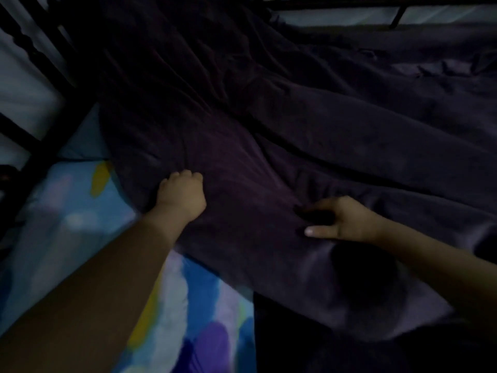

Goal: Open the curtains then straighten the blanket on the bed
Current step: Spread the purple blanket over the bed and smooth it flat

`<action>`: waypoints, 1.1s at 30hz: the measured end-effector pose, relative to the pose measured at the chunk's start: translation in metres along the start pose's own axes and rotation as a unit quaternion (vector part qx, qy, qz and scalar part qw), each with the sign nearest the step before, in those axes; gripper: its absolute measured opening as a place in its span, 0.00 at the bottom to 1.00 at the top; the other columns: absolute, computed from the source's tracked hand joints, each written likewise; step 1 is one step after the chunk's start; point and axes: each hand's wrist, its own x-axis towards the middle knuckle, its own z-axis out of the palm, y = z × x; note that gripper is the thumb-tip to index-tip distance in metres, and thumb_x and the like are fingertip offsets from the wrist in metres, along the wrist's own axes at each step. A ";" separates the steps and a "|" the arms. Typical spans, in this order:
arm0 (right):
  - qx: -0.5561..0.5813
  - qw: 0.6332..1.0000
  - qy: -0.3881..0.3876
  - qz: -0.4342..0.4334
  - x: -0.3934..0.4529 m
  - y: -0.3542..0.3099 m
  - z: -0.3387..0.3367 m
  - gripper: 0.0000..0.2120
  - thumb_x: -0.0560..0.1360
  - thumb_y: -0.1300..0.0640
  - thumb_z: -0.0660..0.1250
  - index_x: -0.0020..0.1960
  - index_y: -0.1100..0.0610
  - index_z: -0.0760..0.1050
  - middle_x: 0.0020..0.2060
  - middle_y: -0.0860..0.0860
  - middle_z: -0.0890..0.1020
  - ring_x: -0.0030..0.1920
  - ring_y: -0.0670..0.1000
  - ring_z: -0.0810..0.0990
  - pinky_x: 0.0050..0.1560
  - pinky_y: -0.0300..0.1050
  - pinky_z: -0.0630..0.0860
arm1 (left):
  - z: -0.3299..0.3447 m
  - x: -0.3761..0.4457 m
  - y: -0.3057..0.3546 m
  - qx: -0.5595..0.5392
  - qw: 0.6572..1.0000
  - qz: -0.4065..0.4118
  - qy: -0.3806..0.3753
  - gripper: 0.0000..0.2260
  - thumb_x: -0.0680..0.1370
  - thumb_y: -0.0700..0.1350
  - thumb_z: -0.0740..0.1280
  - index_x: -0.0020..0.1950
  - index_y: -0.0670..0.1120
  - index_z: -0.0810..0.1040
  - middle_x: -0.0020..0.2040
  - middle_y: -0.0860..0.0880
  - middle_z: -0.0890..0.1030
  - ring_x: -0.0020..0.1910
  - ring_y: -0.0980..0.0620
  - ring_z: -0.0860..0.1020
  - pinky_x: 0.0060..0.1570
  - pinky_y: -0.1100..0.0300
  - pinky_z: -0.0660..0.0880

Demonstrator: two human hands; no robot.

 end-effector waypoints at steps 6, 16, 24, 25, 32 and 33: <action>-0.334 0.908 0.040 -0.249 -0.115 0.017 0.027 0.24 0.54 0.36 0.75 0.37 0.55 0.79 0.30 0.52 0.82 0.30 0.53 0.81 0.30 0.37 0.76 | 0.013 -0.081 0.054 -0.043 0.998 -0.035 0.016 0.12 0.74 0.42 0.60 0.54 0.38 0.73 0.58 0.37 0.75 0.58 0.37 0.72 0.55 0.48 0.72; -0.349 0.919 -0.063 0.174 -0.215 0.128 0.086 0.47 0.69 0.38 0.64 0.74 0.49 0.36 0.75 0.57 0.45 0.73 0.60 0.55 0.63 0.62 0.67 | 0.057 -0.179 0.165 -0.271 0.940 -0.056 -0.202 0.17 0.77 0.48 0.60 0.61 0.40 0.75 0.63 0.39 0.77 0.59 0.44 0.75 0.56 0.58 0.70; -0.169 0.974 0.031 0.149 -0.204 0.134 0.068 0.15 0.74 0.63 0.59 0.60 0.61 0.72 0.56 0.61 0.80 0.55 0.59 0.79 0.51 0.49 0.75 | 0.076 -0.223 0.231 -0.393 0.873 -0.083 -0.278 0.23 0.78 0.55 0.57 0.70 0.45 0.66 0.65 0.47 0.73 0.61 0.48 0.73 0.58 0.57 0.70; -0.089 0.987 0.035 0.130 -0.213 0.137 0.055 0.13 0.73 0.63 0.61 0.58 0.62 0.75 0.55 0.60 0.81 0.55 0.57 0.80 0.52 0.45 0.74 | 0.078 -0.231 0.236 -0.418 0.853 -0.094 -0.297 0.24 0.78 0.58 0.56 0.69 0.45 0.66 0.61 0.48 0.76 0.58 0.49 0.75 0.56 0.56 0.72; 0.538 0.842 0.009 0.037 -0.305 0.109 0.023 0.15 0.66 0.69 0.63 0.41 0.56 0.84 0.35 0.48 0.87 0.38 0.44 0.84 0.39 0.33 0.80 | 0.057 -0.280 0.270 -0.721 0.576 -0.138 -0.361 0.41 0.59 0.70 0.61 0.69 0.54 0.65 0.63 0.45 0.75 0.54 0.50 0.76 0.53 0.52 0.73; 0.568 0.823 0.001 0.030 -0.313 0.099 0.025 0.14 0.64 0.67 0.62 0.41 0.56 0.84 0.34 0.49 0.87 0.37 0.45 0.84 0.39 0.34 0.80 | 0.052 -0.288 0.278 -0.757 0.529 -0.129 -0.361 0.39 0.58 0.69 0.61 0.66 0.54 0.68 0.60 0.46 0.77 0.53 0.49 0.77 0.53 0.52 0.73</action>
